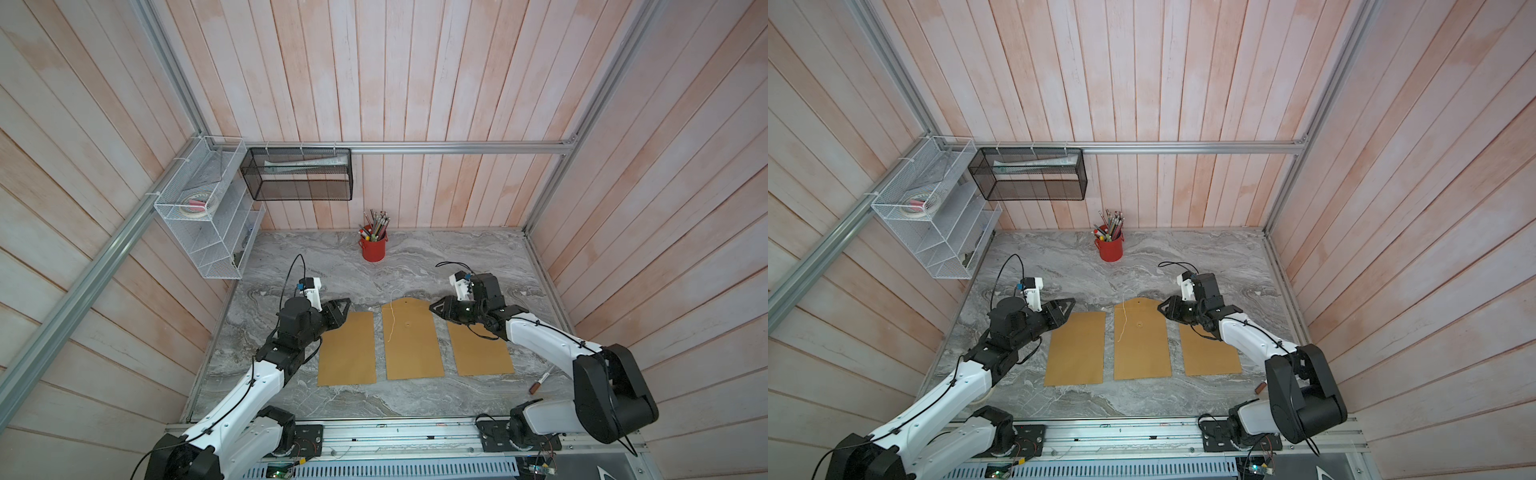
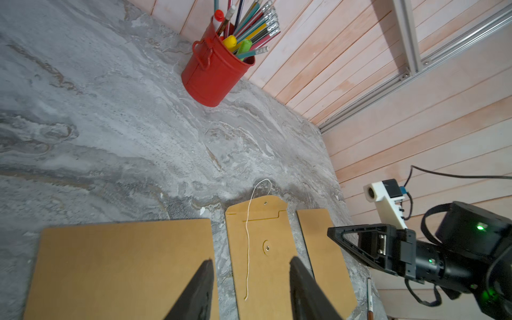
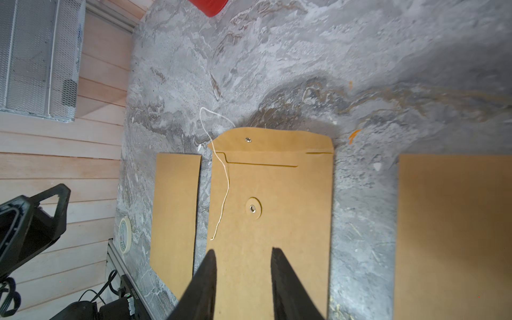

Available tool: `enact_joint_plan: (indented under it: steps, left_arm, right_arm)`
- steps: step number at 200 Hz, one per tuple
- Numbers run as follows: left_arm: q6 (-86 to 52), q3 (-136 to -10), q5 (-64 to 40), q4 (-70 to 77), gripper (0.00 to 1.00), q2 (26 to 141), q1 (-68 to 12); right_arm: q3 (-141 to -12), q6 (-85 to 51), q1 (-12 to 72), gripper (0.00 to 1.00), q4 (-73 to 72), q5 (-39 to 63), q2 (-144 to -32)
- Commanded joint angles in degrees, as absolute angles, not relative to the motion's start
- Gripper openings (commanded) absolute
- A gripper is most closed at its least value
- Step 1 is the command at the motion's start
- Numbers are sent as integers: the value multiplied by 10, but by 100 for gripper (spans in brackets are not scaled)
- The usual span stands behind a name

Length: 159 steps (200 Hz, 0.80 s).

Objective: Open the file bag
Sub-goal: Place the file bag at the center of the board.

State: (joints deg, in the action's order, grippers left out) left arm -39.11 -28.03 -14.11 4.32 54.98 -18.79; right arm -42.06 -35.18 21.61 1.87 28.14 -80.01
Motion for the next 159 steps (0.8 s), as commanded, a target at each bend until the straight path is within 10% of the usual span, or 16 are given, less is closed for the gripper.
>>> enact_joint_plan:
  steps: [1, 159]
  left_arm:
    - [-402, -271, -99, -28, 47, 538, -185]
    - [-465, -242, -23, -105, 44, 596, -185]
  right_arm:
    - [-438, -375, 246, 35, 21, 258, -799]
    - [-489, -470, 403, 36, -102, 241, -921]
